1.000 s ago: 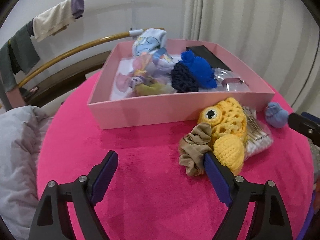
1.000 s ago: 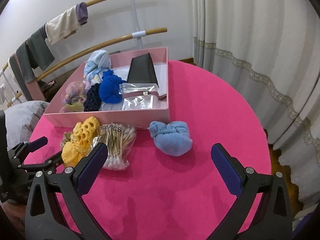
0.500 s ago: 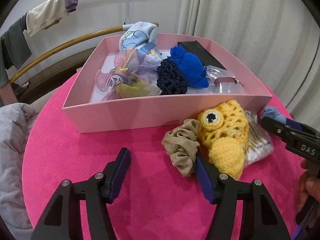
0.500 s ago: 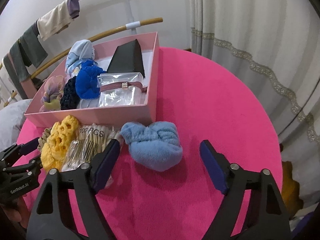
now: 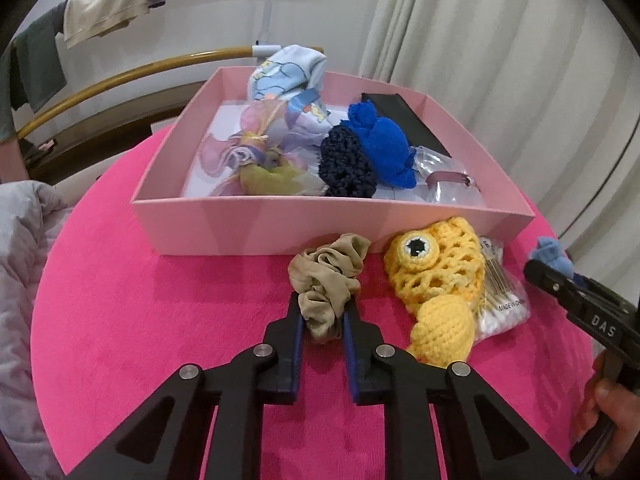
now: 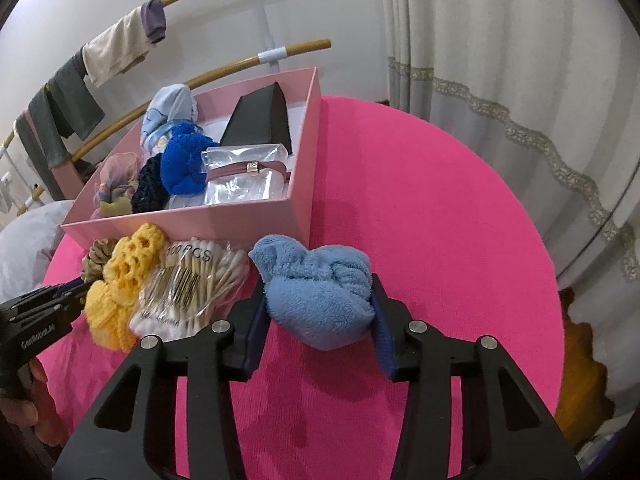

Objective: Organize soft objects
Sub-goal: 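Grasp the beige scrunchie with the left tool while the right tool grasps the light-blue fuzzy item, then carry the beige scrunchie and light-blue item into the pink box and release both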

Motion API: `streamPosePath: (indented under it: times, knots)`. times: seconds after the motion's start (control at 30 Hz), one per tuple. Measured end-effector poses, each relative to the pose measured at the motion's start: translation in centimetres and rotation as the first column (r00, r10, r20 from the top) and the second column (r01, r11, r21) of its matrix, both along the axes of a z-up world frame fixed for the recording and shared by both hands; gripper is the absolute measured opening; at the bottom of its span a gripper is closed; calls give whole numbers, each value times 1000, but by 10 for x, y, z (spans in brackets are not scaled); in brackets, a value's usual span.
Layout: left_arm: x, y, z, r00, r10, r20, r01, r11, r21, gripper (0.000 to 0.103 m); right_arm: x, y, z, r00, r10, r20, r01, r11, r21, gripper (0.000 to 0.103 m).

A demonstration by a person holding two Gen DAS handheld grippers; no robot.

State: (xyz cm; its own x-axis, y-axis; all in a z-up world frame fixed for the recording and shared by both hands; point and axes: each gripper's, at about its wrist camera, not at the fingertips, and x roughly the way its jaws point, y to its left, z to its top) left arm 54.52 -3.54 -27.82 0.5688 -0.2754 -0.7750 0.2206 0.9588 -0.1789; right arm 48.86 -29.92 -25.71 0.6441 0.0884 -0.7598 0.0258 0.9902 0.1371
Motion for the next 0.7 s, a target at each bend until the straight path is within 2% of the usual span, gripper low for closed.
streamPosePath:
  times: [0.3, 0.7]
  knots:
    - [-35, 13, 21, 998, 44, 47, -46, 998, 39, 14, -21, 12, 18, 999, 31, 28, -31, 1000, 2, 42]
    - [-79, 17, 64, 992, 61, 113, -69, 995, 68, 14, -49, 34, 43, 994, 78, 75, -78, 997, -3, 42]
